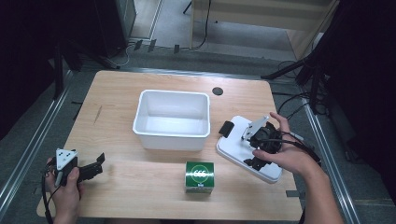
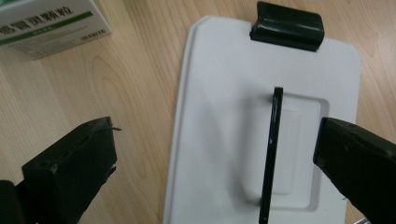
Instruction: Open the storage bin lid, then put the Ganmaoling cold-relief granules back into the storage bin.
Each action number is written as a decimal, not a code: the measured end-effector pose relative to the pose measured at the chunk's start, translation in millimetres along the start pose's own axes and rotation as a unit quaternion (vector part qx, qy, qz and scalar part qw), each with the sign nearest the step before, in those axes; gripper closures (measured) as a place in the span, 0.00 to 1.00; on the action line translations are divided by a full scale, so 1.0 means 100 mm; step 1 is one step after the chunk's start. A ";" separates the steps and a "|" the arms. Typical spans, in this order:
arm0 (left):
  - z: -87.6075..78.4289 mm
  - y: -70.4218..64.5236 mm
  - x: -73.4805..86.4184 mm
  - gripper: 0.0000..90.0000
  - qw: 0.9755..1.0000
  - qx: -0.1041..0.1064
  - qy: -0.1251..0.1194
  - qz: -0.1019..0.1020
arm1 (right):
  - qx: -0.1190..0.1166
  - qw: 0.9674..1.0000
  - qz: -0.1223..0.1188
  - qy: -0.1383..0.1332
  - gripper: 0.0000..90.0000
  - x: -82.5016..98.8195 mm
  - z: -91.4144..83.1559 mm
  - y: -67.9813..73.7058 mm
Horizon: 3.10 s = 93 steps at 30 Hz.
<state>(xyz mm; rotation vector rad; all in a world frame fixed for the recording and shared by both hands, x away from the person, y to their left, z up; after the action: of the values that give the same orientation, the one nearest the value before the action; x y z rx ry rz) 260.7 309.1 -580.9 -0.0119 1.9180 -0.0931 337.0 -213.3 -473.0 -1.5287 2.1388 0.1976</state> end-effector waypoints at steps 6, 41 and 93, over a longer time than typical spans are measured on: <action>0.00 0.00 0.00 0.00 1.000 0.000 0.000 -0.001 | -0.008 1.000 -0.020 -0.001 0.00 -0.14 0.03 0.10; 0.00 0.00 0.00 0.00 1.000 0.001 -0.002 0.000 | -0.071 0.992 -0.103 -0.010 0.00 -0.72 0.19 0.76; 0.00 0.00 0.00 0.00 1.000 0.002 -0.001 -0.002 | -0.119 0.979 -0.162 0.037 0.04 -0.88 0.68 1.22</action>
<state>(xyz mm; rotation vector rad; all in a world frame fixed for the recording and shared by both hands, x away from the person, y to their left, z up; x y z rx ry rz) 260.5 309.4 -580.8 -0.0125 1.9150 -0.1002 267.7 -68.4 -510.1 -2.0259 1.9373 0.2951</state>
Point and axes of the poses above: each handheld gripper's, and its own axes: z roughly forward along the jaws, x roughly out of its underside, y roughly to its left, the point moved 6 cm from there along z, roughly forward along the jaws, and after that the axes turned 10 degrees about -y, right-handed, at the moved point
